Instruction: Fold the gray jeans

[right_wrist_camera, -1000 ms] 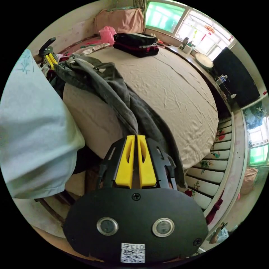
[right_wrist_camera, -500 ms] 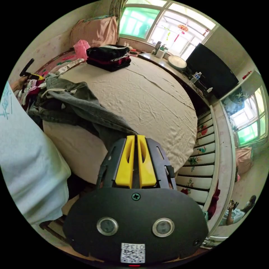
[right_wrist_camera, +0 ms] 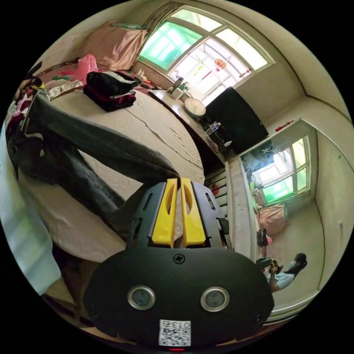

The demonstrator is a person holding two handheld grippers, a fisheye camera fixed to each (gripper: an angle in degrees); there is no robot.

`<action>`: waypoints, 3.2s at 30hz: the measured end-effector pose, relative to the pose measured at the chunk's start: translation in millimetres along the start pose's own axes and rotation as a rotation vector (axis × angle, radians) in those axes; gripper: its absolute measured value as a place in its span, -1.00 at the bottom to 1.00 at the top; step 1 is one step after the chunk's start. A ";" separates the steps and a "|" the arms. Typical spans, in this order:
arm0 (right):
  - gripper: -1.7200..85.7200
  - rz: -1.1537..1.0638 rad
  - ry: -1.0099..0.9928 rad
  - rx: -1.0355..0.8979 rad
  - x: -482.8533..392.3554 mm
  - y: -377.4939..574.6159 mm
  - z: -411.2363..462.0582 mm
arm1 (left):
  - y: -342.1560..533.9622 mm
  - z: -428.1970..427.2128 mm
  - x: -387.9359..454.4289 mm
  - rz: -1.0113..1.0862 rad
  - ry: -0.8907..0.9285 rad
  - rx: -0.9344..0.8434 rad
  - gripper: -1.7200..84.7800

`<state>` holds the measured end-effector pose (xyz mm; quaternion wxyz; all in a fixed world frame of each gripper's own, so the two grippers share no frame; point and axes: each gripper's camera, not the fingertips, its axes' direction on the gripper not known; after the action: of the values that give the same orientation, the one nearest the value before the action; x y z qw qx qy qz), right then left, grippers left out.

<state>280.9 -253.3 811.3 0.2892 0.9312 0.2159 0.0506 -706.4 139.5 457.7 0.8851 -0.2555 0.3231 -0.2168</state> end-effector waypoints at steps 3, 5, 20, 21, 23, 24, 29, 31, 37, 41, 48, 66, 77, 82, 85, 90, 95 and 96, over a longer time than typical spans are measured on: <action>-0.93 -0.035 0.045 0.003 34.4 -8.2 17.3 | -48.4 8.9 20.2 0.072 0.014 -0.081 -0.90; -0.93 -0.084 0.029 -0.055 59.0 -27.8 55.0 | -83.7 27.1 19.4 0.073 0.023 -0.155 -0.90; -0.74 0.479 -0.555 -0.226 171.5 8.2 264.2 | -105.6 80.1 -63.1 -0.165 0.050 -0.040 -0.68; -0.73 0.501 -0.550 -0.210 175.1 21.6 256.0 | -82.8 71.2 -53.3 -0.130 -0.049 -0.082 -0.69; -0.70 0.595 -0.513 -0.173 182.1 84.0 220.9 | -39.5 57.0 -34.3 -0.069 -0.261 -0.097 -0.67; -0.69 0.623 -0.505 -0.166 182.4 101.1 212.2 | -7.5 52.7 -24.2 -0.046 -0.384 -0.124 -0.64; -0.63 0.837 -0.421 -0.223 156.1 241.2 153.0 | 112.4 50.9 -16.5 -0.165 -0.503 -0.162 -0.55; -0.62 0.795 -0.391 -0.274 139.0 260.9 146.3 | 151.3 47.7 -21.1 -0.282 -0.426 -0.052 -0.53; -0.64 0.419 -0.295 -0.393 104.8 239.3 179.6 | 161.9 58.0 -15.7 -0.338 -0.377 -0.006 -0.44; -0.78 0.280 -0.280 -0.434 106.3 226.6 216.1 | 168.7 50.6 -14.9 -0.366 -0.405 0.002 -0.43; -0.92 0.299 -0.264 -0.415 132.3 215.1 231.4 | 158.0 70.6 -36.5 -0.447 -0.333 -0.054 -0.43; -0.90 0.393 -0.739 -0.524 277.5 158.5 275.2 | 73.9 -8.2 51.4 -0.109 -0.651 -0.211 -0.86; -0.73 0.878 -0.645 -0.457 264.6 219.0 321.6 | 114.1 29.0 -21.2 -0.264 -0.612 -0.227 -0.85; -0.71 0.820 -0.734 -0.425 214.0 231.8 316.9 | 125.9 8.6 -31.8 -0.333 -0.488 -0.115 -0.86; -0.69 0.754 -0.695 -0.457 185.9 223.8 326.4 | 119.6 7.5 -23.9 -0.291 -0.532 -0.154 -0.86; -0.81 0.640 -0.579 -0.576 158.7 202.5 339.3 | 109.6 3.7 -13.3 -0.229 -0.575 -0.187 -0.86; -0.90 0.556 -0.530 -0.591 150.6 188.8 333.9 | 107.6 -7.4 -15.0 -0.219 -0.536 -0.151 -0.88; -0.90 0.549 -0.523 -0.583 151.7 187.2 331.7 | 105.7 -12.3 -15.9 -0.215 -0.511 -0.128 -0.88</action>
<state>560.2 -497.7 637.0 0.5588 0.8155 -0.1412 -0.0524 -702.7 226.4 394.3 0.8917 -0.3903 0.0734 -0.2172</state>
